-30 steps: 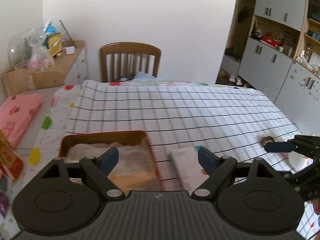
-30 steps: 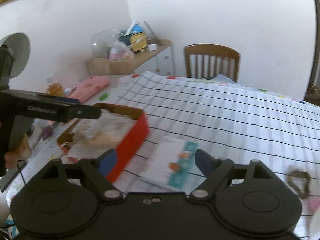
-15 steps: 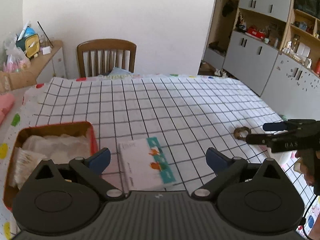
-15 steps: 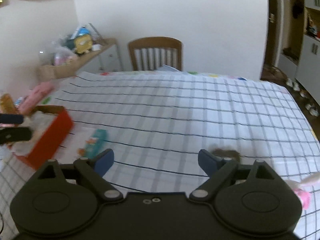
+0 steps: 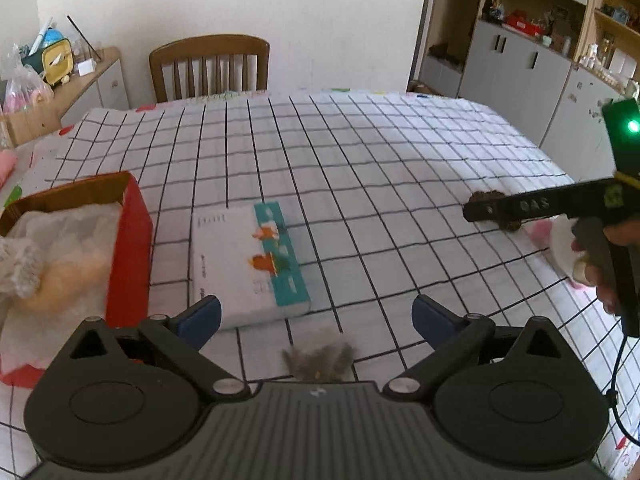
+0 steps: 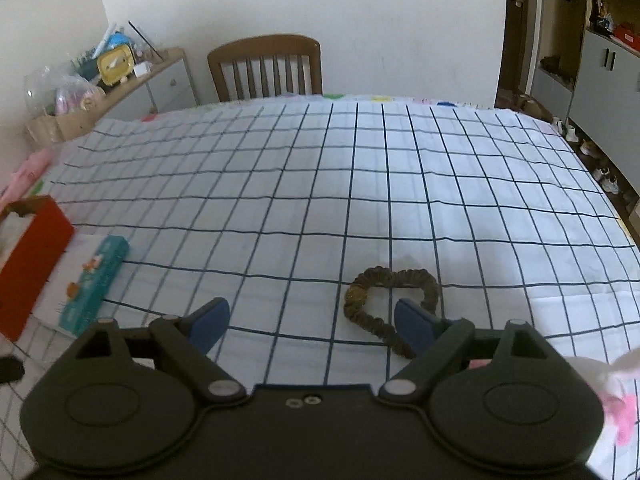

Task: Organize soft objects
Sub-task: 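Move the right tool to the brown beaded bracelet while the left tool reaches the tea bag, then grasp the brown bracelet with the right gripper while the left gripper grasps the tea bag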

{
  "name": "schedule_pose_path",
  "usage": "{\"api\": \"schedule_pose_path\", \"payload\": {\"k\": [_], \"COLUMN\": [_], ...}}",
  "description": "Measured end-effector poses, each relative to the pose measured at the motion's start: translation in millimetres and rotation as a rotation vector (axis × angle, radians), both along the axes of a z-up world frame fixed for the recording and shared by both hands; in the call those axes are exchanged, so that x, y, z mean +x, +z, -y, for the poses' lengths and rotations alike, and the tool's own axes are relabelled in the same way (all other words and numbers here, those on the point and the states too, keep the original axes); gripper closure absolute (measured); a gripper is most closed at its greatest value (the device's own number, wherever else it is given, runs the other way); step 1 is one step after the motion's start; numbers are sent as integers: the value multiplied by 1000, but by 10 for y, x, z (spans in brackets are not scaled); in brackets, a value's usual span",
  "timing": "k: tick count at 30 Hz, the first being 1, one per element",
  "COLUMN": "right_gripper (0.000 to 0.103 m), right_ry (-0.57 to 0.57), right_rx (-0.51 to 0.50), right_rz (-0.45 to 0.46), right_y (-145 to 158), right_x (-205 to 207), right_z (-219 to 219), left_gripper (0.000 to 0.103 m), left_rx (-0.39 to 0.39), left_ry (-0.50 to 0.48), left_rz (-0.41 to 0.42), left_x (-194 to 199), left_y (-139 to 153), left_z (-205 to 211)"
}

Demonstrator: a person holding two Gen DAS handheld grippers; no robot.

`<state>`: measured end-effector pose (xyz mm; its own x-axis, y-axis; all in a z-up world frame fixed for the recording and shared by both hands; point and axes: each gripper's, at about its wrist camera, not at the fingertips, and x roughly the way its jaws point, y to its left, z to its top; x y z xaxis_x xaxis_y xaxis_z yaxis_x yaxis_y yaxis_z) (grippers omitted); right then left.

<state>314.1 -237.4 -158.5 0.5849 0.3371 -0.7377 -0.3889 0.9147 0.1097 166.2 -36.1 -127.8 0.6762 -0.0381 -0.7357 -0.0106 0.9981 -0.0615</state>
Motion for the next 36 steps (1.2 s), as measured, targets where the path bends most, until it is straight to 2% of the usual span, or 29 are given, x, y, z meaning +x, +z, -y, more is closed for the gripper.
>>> {"api": "schedule_pose_path", "payload": {"k": [6, 9, 17, 21, 22, 24, 26, 29, 31, 33, 36], "right_gripper": [23, 27, 38, 49, 53, 61, 74, 85, 89, 89, 90], "right_ry": [-14, -19, -31, -31, -30, -31, -30, -22, -11, 3, 16], "right_rx": [-43, -46, -77, -97, -100, -106, -106, -107, -113, -117, -112], "right_rz": [-33, -43, -46, -28, -25, -16, -12, -10, -7, -1, 22], "right_y": [-141, -185, -274, -275, -274, -270, -265, -258, -254, -251, -223], "right_x": [187, 251, 339, 336, 339, 332, 324, 309, 288, 258, 203], "right_z": [-105, -115, -125, -132, -134, -127, -120, -115, -124, -138, -144], "left_gripper": [1, 1, 4, 26, 28, 38, 43, 50, 59, 73, 79], "left_rx": [-34, -10, -8, 22, 23, 26, 46, 53, 61, 63, 57], "left_ry": [50, 61, 78, 74, 73, 69, 62, 64, 68, 68, 75], "left_rz": [-51, -64, -113, -143, -146, -149, -146, -145, -145, -141, -134], "left_x": [45, 52, 92, 103, 106, 100, 97, 100, 105, 106, 86], "left_y": [-170, -231, -366, -420, -430, -440, -440, -433, -428, -424, -410], "left_z": [-5, 30, 61, 99, 99, 109, 136, 142, 137, 123, 86]}}
